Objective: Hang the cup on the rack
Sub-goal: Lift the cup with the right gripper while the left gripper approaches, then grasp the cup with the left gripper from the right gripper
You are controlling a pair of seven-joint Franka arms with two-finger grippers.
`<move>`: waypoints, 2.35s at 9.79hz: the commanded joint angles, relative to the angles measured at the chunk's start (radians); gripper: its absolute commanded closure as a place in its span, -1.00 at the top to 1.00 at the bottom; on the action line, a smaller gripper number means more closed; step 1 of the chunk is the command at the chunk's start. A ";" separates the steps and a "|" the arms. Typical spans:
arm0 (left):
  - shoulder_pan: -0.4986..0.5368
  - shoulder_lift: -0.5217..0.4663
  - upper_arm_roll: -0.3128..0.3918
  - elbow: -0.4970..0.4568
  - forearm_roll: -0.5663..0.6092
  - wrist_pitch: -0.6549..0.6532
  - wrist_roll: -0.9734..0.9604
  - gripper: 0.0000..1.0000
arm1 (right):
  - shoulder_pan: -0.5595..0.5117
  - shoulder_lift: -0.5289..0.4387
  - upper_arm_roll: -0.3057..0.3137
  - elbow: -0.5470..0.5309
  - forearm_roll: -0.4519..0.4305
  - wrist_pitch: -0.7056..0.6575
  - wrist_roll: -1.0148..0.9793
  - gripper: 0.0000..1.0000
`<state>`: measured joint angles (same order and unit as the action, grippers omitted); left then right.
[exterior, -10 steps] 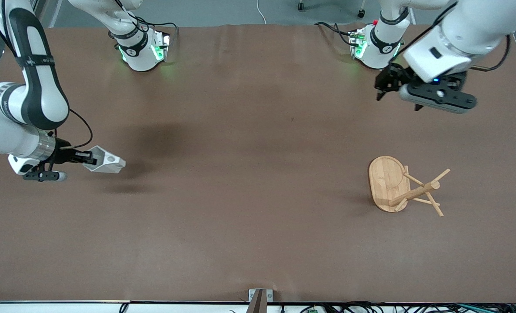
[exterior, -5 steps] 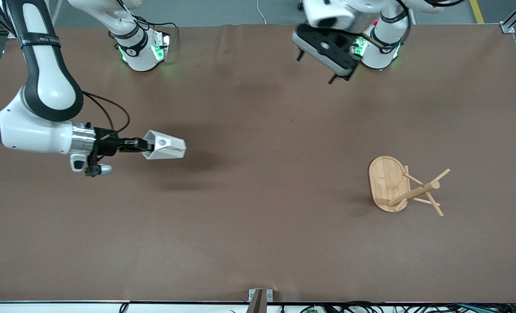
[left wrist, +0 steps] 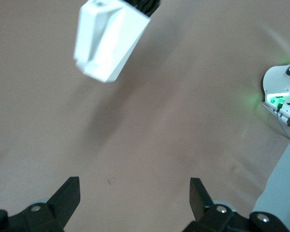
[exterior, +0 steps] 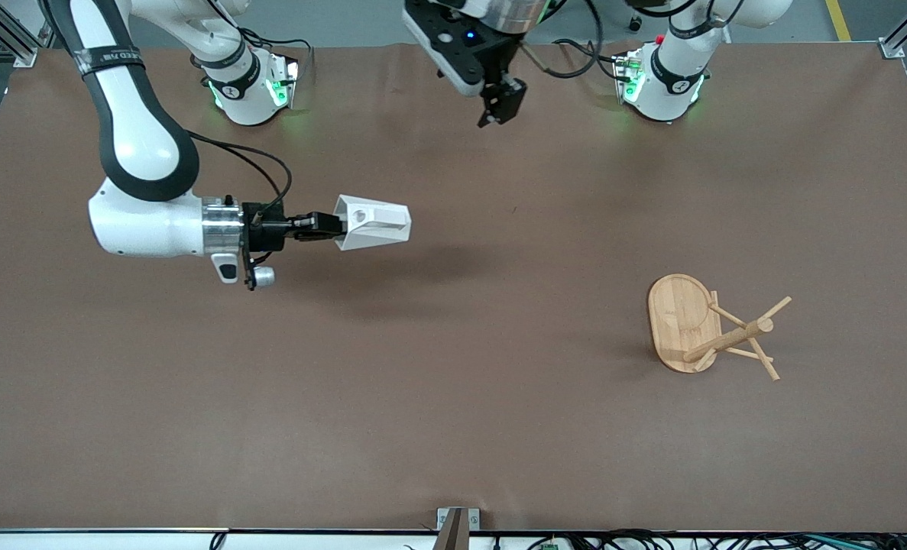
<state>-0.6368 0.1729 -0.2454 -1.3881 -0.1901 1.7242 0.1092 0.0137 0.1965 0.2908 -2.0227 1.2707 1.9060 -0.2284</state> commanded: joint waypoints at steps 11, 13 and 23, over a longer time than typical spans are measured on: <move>0.072 0.163 0.000 0.001 -0.057 0.152 0.509 1.00 | -0.008 -0.034 0.131 -0.155 0.282 -0.012 -0.258 -0.99; 0.071 0.172 -0.002 -0.023 -0.095 0.181 0.509 1.00 | -0.008 -0.038 0.131 -0.156 0.300 -0.012 -0.258 -1.00; 0.051 0.224 -0.003 -0.081 -0.089 0.242 0.586 -0.57 | -0.009 -0.058 0.148 -0.154 0.337 -0.010 -0.253 -0.99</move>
<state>-0.5795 0.3747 -0.2538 -1.4300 -0.2823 1.9375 0.6800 0.0177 0.1894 0.4225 -2.1492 1.5658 1.9244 -0.4738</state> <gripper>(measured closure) 0.220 0.960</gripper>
